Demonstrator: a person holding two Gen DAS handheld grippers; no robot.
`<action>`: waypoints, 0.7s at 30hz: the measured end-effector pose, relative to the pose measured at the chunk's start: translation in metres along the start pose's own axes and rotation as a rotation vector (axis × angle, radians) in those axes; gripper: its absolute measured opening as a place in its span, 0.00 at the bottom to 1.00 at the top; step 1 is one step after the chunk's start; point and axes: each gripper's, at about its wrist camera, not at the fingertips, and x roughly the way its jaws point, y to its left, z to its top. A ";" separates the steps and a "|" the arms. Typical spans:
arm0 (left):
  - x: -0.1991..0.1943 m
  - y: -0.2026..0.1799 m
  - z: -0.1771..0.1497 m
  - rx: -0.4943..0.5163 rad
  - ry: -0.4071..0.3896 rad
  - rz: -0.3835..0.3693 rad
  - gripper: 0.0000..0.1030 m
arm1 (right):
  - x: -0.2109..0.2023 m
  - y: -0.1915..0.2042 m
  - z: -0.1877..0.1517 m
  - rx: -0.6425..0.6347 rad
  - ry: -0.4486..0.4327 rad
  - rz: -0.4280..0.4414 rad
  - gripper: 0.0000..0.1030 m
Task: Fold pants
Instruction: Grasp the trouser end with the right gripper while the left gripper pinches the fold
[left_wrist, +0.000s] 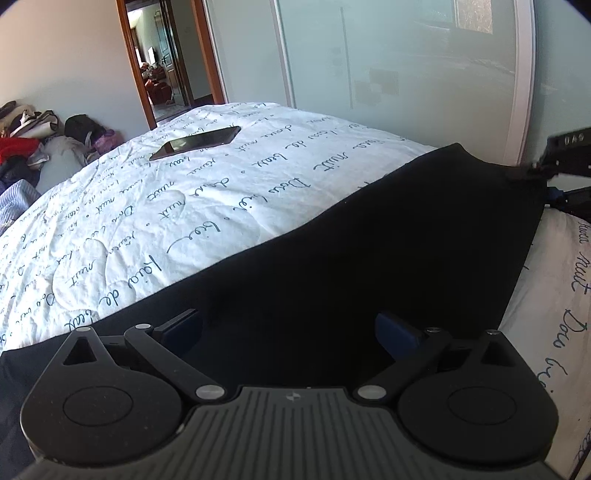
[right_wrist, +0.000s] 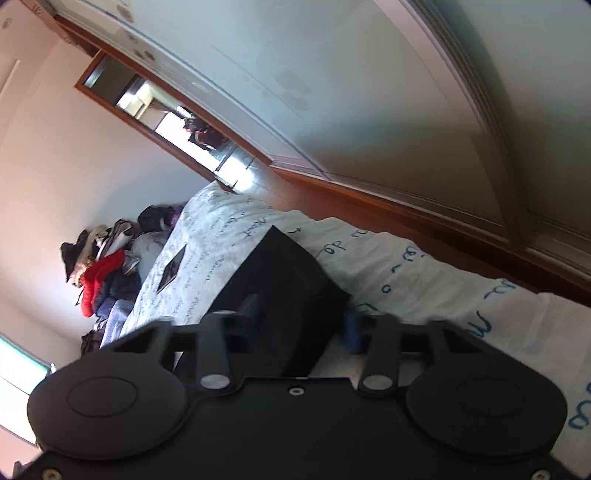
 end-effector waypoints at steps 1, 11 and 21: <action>-0.001 0.001 0.001 -0.001 -0.005 0.002 0.98 | -0.001 -0.003 0.001 0.008 -0.010 0.000 0.20; -0.003 0.022 0.020 -0.148 0.013 -0.067 0.98 | -0.020 0.088 -0.041 -0.724 -0.119 -0.123 0.12; 0.018 0.048 0.050 -0.506 0.032 -0.360 0.98 | -0.007 0.133 -0.111 -1.147 0.004 -0.066 0.12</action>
